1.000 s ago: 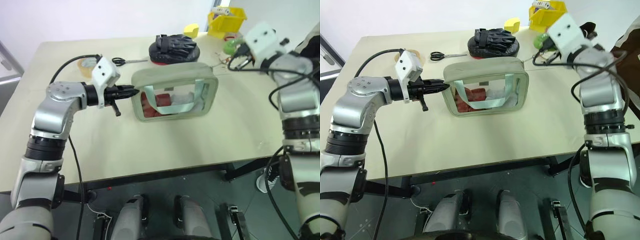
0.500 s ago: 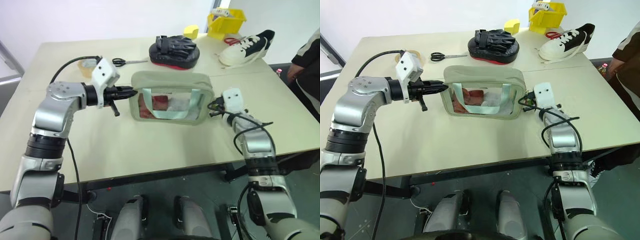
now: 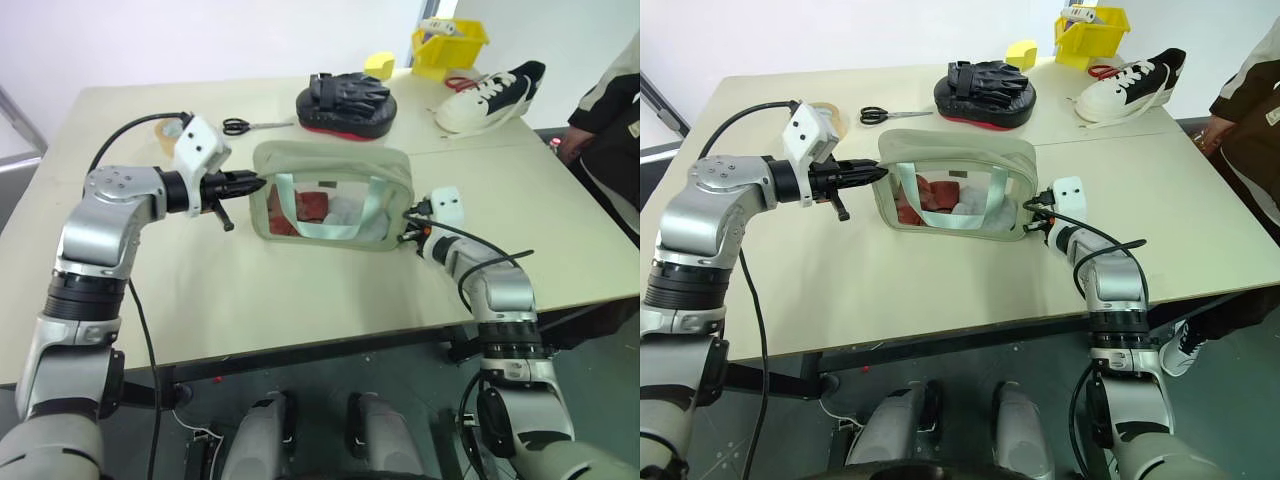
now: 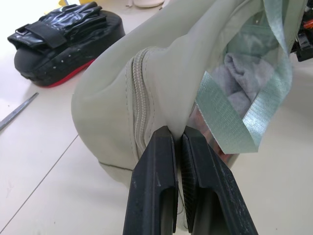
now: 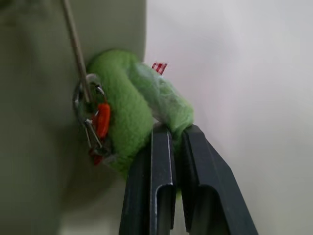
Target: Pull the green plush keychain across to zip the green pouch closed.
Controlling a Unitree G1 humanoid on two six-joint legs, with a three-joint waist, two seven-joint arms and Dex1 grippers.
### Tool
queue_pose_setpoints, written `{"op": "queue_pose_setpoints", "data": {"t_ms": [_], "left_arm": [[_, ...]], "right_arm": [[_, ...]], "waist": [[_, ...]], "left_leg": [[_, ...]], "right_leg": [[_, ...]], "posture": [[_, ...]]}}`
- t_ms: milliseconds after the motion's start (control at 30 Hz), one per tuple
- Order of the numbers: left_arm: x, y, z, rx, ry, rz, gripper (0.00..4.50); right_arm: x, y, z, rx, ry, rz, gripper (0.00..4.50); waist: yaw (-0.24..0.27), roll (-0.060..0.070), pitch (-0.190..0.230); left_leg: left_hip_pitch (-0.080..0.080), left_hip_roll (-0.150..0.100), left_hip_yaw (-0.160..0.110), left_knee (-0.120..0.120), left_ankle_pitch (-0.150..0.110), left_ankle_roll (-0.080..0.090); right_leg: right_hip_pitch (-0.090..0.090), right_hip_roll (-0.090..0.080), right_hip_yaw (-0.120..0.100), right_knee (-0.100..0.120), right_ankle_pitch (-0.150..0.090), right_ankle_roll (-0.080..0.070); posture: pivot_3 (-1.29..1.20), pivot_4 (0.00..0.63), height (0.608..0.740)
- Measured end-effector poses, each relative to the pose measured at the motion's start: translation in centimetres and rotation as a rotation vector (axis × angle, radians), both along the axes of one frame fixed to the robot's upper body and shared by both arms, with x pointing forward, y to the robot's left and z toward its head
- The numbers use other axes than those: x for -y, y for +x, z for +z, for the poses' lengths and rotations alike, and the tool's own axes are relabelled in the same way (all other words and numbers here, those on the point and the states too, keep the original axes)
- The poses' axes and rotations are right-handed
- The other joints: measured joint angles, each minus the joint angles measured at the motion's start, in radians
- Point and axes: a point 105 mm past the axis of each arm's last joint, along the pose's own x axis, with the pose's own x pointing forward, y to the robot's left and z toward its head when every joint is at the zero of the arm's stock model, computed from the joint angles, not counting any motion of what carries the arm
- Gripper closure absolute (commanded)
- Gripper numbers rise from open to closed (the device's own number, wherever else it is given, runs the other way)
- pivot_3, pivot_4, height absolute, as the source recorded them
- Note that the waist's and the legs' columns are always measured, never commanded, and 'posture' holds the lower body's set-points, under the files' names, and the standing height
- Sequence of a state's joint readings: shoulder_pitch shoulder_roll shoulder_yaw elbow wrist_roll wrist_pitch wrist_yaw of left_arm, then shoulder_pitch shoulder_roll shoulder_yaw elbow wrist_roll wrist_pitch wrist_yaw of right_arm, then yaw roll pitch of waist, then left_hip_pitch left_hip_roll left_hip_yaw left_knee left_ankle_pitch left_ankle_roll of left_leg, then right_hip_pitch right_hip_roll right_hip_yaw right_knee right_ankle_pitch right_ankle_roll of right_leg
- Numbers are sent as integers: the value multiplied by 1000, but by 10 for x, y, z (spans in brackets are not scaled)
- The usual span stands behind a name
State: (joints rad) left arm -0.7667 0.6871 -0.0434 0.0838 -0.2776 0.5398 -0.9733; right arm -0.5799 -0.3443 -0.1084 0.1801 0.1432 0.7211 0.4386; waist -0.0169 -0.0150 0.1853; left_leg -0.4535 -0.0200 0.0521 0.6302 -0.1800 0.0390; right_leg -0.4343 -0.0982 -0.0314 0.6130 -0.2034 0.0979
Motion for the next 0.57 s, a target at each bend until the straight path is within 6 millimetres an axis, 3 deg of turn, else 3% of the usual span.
{"op": "queue_pose_setpoints", "data": {"t_ms": [67,167,200,233,367,567], "left_arm": [[1,-1,0,-4,-1,-10,2389],[-3,-2,0,-12,4,-16,874],[-6,0,2,-15,5,-8,353],[-11,0,3,-15,7,1,70],[-32,1,15,-14,8,38,70],[-46,2,35,-4,-35,49,70]], "right_arm": [[9,0,14,16,-53,44,1856],[31,-3,55,83,-168,103,299],[39,-9,72,102,-214,133,0],[44,-15,84,113,-249,163,0],[45,-49,115,84,-326,352,0],[3,-87,154,114,-182,597,0]], "waist": [[5,0,0],[6,1,1],[7,1,1],[7,1,1],[3,1,0],[6,1,1]], "left_leg": [[-1,0,0,0,0,0],[-4,-1,0,1,0,0],[-4,-1,0,1,0,0],[-5,0,0,1,0,0],[-7,1,0,1,0,0],[-8,1,0,1,0,0]], "right_leg": [[-1,0,0,0,0,0],[-3,-1,0,0,0,-1],[-4,-2,0,0,0,-1],[-5,-2,0,0,0,-1],[-7,-2,0,0,0,-1],[-7,-4,0,-1,0,-1]], "posture": [[0,150,740],[0,150,740],[0,150,740],[0,150,740],[0,150,740],[0,150,740]]}}
